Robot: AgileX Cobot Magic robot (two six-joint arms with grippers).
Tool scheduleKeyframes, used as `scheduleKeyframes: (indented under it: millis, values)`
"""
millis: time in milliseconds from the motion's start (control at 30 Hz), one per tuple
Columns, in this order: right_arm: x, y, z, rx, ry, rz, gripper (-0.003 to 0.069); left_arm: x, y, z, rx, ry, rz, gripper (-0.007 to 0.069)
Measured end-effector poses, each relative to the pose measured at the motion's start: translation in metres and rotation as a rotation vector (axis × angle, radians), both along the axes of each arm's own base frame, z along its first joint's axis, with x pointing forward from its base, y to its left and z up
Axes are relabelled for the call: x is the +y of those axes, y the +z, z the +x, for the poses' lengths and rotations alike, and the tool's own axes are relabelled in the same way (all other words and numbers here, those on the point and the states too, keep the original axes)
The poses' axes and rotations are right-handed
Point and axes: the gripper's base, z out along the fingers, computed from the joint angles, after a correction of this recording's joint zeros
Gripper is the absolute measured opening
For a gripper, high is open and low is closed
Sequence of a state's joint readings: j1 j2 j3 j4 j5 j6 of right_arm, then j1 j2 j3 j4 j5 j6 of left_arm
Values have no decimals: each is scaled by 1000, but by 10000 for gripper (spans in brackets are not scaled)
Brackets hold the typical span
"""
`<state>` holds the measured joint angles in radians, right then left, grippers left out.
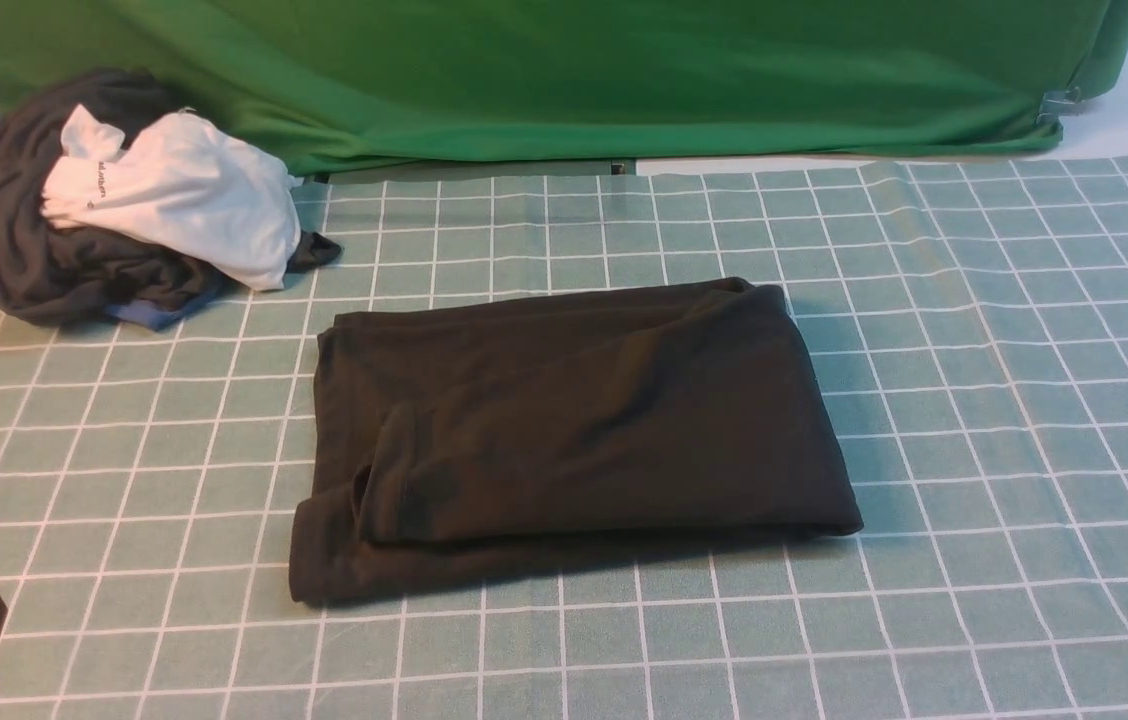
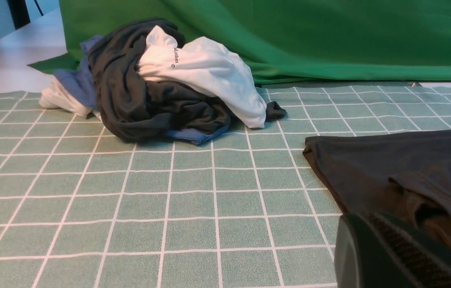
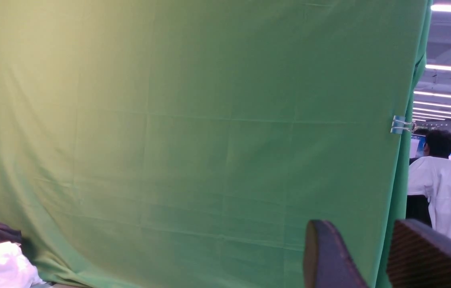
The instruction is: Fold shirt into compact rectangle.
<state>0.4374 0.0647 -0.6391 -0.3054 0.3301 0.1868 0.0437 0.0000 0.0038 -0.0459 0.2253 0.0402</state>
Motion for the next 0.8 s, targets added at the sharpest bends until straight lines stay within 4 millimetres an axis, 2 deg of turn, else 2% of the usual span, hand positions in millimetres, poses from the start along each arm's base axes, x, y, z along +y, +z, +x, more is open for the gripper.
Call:
scheduleKeyframes:
  millis: [200, 400, 567, 800]
  values:
    - [0, 0, 0, 3, 9, 13, 238, 0, 0, 0, 0, 0, 0, 16]
    - [10, -7, 5, -15, 98, 51, 238, 0, 0, 0, 0, 0, 0, 16]
    - [18, -23, 14, -7, 140, 10, 238, 0, 0, 0, 0, 0, 0, 16]
    - [27, -58, 31, 98, 151, -18, 238, 0, 0, 0, 0, 0, 0, 16]
